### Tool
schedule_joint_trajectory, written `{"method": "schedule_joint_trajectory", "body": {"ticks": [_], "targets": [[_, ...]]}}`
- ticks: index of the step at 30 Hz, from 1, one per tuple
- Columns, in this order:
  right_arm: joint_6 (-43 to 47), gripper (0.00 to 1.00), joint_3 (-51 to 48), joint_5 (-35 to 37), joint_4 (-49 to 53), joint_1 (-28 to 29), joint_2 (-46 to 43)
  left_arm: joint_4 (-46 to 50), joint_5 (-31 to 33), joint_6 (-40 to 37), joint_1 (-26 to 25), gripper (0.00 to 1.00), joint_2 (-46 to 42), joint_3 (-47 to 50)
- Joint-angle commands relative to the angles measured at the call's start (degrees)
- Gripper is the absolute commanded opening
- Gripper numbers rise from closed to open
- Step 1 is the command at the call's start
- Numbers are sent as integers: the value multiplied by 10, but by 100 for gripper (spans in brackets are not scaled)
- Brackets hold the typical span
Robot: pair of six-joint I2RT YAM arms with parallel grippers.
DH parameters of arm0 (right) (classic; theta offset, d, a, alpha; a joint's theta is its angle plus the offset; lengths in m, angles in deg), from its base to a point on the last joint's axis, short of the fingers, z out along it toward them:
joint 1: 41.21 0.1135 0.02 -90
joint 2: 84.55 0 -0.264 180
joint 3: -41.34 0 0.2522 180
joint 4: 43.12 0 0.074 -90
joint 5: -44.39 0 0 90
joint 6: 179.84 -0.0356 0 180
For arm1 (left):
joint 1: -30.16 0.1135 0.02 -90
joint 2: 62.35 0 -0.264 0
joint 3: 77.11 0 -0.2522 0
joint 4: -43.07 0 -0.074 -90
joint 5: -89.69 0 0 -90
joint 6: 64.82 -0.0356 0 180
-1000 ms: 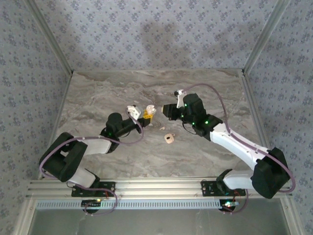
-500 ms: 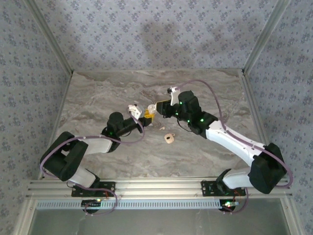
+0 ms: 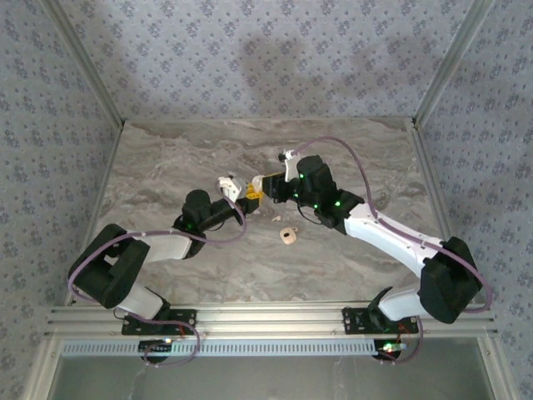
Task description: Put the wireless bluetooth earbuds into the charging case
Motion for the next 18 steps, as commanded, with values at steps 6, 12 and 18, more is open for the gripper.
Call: {"method": "schedule_joint_trajectory", "body": {"ticks": [6,12,18], "targets": [[14,22,5,11,-5,5,6,-44,-1,14,-6,13,-5,-21],[19,22,1,15,5,6,7,-48,1,15,-5,13,-9,-22],[24,22,-7,22,11,10,6,-48,3,17,-5,13,-16,-23]]}}
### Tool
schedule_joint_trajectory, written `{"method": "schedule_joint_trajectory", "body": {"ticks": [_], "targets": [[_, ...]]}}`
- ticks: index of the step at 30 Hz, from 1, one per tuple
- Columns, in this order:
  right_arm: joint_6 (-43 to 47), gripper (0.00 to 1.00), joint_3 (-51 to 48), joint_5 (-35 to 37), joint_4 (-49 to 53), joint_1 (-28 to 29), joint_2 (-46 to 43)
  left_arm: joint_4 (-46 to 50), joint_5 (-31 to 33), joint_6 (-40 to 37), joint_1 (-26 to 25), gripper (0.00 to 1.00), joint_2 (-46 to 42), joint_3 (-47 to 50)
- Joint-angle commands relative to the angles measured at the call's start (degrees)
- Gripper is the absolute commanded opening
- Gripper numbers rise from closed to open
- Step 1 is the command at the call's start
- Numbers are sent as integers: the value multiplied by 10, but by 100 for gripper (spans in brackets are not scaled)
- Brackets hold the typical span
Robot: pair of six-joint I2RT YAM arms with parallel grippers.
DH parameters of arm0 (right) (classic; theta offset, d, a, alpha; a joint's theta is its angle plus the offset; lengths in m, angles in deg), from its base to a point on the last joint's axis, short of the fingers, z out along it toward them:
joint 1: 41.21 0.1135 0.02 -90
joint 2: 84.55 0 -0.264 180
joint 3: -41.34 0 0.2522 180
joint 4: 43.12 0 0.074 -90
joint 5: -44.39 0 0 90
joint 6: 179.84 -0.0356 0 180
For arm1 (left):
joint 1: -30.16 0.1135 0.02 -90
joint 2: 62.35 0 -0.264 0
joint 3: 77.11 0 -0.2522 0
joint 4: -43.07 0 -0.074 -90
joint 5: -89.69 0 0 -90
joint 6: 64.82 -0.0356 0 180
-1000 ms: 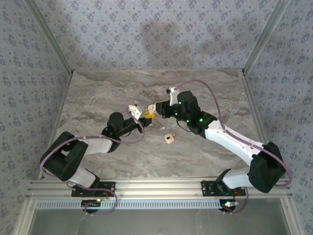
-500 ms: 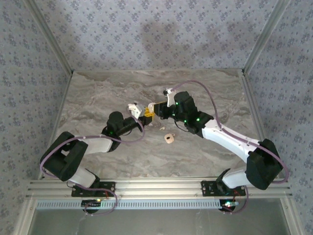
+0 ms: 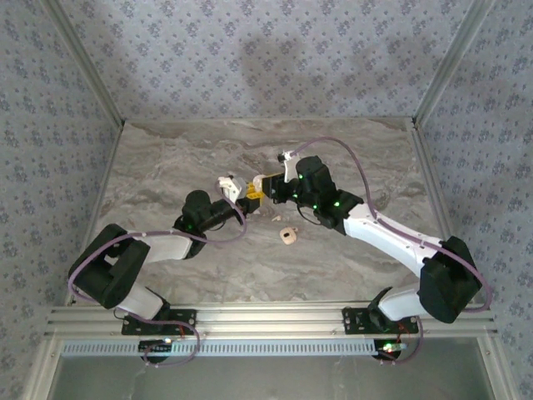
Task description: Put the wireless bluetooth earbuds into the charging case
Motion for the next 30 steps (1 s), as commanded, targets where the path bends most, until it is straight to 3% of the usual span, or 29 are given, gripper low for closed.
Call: {"method": "schedule_joint_trajectory", "body": {"ticks": [1,8,15,23,30], "targets": [[15,22,-7,12,11,6,4,-35,3,8,-2,13,-17,-24],[24,22,-13,14,13,10,0,-35,4,8,-2,13,-21,-25],[30,32,-13,4,14,10,-8,-25,-1,-1,-2,14,-25,-24],[29,35,-10,-5,4,10,-17,-15,-3,-10,-4,14,-30,-22],[-6,37,4,-23,57,-9,-19,6,33,-20,-1,14,-31,-10]]}}
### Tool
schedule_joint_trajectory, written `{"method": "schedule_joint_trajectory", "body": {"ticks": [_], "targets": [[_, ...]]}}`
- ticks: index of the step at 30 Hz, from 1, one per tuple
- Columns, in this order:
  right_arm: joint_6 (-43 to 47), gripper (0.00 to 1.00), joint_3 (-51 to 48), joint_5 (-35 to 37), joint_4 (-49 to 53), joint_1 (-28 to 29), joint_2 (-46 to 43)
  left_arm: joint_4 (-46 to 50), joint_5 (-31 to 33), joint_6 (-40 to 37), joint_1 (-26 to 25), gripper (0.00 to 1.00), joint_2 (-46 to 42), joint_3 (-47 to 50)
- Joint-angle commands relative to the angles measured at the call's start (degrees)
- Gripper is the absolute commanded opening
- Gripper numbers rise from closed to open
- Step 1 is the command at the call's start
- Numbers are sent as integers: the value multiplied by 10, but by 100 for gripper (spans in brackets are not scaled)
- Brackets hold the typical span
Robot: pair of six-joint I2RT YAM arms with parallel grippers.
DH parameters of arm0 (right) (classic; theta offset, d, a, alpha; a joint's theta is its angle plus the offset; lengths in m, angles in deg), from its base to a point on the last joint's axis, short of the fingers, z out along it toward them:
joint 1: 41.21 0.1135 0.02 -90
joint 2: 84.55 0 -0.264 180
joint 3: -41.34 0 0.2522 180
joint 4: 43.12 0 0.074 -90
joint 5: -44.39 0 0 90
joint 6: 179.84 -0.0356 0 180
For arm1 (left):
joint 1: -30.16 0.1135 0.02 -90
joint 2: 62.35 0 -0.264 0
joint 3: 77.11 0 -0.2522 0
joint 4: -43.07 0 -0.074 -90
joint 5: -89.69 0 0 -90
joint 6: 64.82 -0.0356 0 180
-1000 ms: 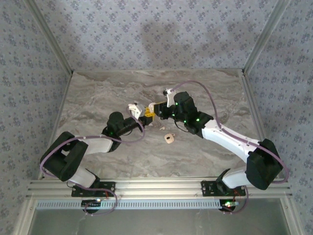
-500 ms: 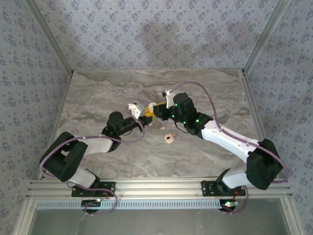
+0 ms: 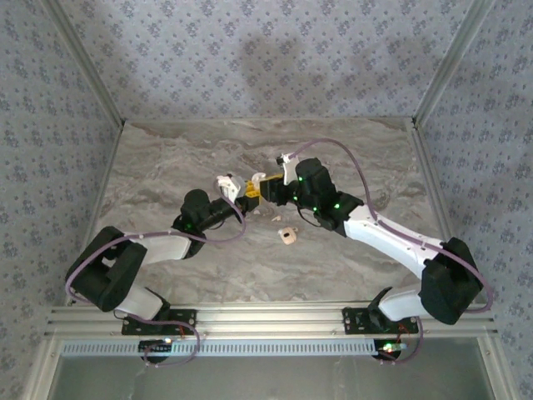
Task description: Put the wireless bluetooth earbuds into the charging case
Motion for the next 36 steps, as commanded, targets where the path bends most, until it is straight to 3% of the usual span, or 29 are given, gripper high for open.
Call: {"method": "schedule_joint_trajectory", "body": {"ticks": [1,11,16,21,29,36], "targets": [[-22,38,17,-23,67,-10,-11,-6,22,-5,1,14,-15,-4],[-84,39,94,-72,382,-22,47,44,62,14,16,14,-48,27],[-103,39,92,-72,480,38,66,76,83,25,28,14,-87,52],[-109,39,59,-44,523,107,70,108,107,42,48,14,-128,78],[-272,40,33,-121,509,185,113,166,123,39,66,14,-184,91],[-337,41,33,-141,498,224,164,179,126,36,72,14,-211,101]]}}
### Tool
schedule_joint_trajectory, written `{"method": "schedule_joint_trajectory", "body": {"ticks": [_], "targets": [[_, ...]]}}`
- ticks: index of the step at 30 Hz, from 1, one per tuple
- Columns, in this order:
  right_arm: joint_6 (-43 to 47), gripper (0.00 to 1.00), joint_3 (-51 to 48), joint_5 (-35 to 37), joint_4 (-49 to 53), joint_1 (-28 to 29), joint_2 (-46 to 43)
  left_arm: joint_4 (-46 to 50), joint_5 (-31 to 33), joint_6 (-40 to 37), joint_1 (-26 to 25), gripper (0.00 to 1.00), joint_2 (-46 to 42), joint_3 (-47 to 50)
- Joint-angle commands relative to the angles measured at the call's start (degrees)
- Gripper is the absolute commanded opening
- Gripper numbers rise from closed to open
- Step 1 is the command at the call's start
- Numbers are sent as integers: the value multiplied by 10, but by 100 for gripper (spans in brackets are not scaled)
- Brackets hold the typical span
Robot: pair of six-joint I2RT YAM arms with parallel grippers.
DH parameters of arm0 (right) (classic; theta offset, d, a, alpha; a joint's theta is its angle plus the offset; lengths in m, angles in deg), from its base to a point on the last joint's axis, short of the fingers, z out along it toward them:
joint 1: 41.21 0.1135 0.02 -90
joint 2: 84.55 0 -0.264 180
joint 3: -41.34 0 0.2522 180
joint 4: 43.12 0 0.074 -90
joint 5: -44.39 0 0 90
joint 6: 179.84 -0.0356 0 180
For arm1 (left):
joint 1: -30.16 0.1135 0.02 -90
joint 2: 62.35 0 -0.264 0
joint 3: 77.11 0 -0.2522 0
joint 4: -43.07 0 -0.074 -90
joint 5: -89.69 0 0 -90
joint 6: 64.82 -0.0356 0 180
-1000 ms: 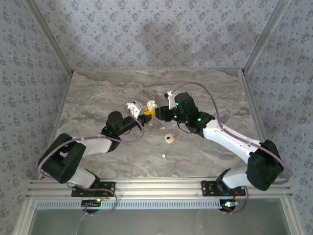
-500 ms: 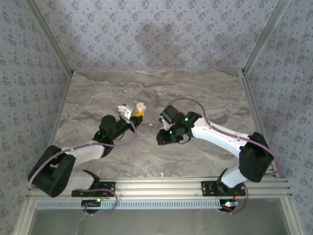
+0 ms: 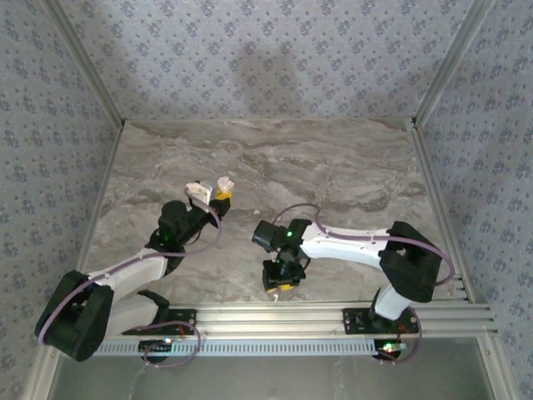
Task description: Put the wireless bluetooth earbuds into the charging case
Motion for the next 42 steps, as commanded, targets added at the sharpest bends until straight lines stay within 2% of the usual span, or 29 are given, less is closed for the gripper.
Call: {"method": "schedule_joint_trajectory", "body": {"ticks": [1,27,42], "targets": [[-53,41,9,-16,17,10,20,9,5,-1,4,14,-18,3],[-9,37,71,-1,100,3,102,35,-10,-13,19,14,-55,4],[25,34,78,-21,80,-14,140,34,-17,-13,21,14,-47,1]]}}
